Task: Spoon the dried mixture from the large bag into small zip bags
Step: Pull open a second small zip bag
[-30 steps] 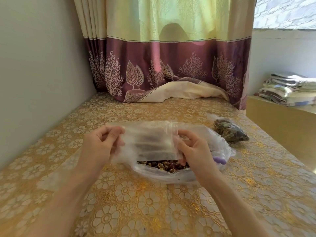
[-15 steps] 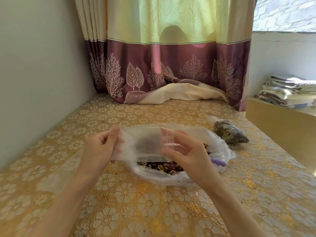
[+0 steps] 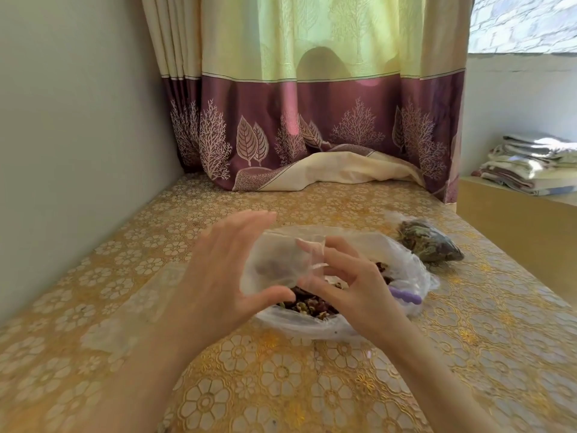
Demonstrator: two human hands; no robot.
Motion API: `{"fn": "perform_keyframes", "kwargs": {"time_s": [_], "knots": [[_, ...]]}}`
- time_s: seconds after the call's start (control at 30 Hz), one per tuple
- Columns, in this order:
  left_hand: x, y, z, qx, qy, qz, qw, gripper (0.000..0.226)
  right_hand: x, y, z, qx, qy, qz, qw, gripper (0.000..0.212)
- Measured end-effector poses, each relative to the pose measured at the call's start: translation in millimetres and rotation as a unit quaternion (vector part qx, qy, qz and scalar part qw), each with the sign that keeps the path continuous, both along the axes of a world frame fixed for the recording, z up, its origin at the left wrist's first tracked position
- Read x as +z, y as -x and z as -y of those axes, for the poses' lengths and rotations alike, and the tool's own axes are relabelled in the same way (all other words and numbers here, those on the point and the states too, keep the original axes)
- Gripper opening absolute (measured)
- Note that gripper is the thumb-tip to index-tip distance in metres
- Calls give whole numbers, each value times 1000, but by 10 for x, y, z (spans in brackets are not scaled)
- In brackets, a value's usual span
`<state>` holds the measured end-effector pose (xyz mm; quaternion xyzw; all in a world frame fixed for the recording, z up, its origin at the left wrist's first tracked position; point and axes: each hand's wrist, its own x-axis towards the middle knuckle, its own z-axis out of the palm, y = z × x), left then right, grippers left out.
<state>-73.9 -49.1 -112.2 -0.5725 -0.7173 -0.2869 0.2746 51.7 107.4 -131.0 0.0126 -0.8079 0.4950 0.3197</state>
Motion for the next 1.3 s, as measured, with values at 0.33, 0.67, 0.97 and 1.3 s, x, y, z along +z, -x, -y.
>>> {"fn": "perform_keyframes", "kwargs": {"time_s": [0.33, 0.67, 0.97, 1.3], "knots": [[-39, 99, 124, 19, 114, 81, 990, 79, -2, -37, -58, 4, -63, 61, 996, 33], [-32, 177, 165, 57, 156, 103, 981, 62, -8, -27, -65, 12, -62, 73, 995, 43], [36, -43, 62, 45, 160, 28, 986, 100, -17, 1, 16, 42, -86, 68, 993, 38], [-96, -11, -15, -7, 119, 152, 981, 85, -25, 24, 68, 38, -14, 11, 999, 33]]}}
